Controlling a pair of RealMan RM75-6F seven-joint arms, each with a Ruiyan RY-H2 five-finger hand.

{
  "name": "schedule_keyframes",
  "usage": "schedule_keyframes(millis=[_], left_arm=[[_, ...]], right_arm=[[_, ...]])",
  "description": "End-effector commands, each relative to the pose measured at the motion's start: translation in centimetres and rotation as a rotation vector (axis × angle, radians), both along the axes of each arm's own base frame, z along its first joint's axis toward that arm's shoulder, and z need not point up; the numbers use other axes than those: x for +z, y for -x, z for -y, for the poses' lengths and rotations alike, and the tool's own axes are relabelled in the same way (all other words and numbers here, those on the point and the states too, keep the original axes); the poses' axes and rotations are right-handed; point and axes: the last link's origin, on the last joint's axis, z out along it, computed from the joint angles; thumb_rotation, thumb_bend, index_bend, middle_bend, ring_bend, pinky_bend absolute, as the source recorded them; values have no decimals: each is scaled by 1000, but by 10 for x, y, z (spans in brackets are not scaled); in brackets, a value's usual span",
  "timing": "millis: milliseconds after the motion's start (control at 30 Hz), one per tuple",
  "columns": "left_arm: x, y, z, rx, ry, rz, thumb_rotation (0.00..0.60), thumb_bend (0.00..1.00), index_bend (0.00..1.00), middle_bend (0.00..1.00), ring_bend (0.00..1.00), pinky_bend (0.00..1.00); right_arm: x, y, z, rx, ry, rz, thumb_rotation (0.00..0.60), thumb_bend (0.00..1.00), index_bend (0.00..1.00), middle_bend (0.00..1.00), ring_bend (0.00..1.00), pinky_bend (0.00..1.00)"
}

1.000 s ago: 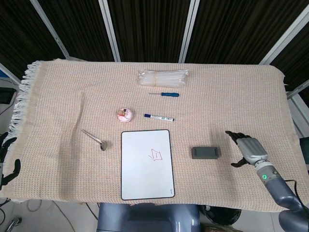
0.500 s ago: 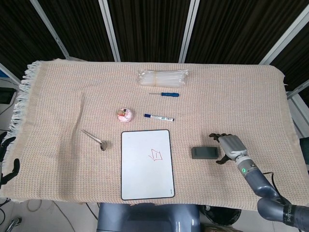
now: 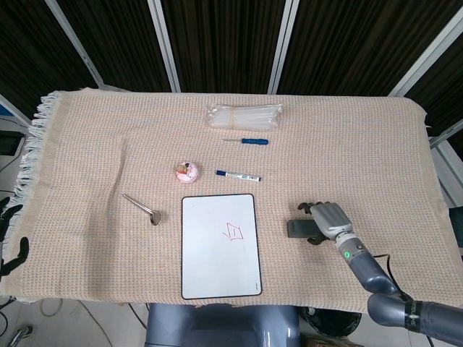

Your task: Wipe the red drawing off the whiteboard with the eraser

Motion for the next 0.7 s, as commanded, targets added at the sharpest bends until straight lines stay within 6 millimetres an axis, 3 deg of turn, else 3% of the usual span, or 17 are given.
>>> schedule_keyframes(millis=[33,700], left_arm=[[0,0,0,1,1,-1,600,482,143,17,0,1],[0,1,0,12,-1,-5,600,482,149,17,0,1]], right_arm=[[-3,-3,1,3,1,0,600,306,268,325,303,315],[-11,-8,0,18,-9,-11,600,306,335,358,376,354]])
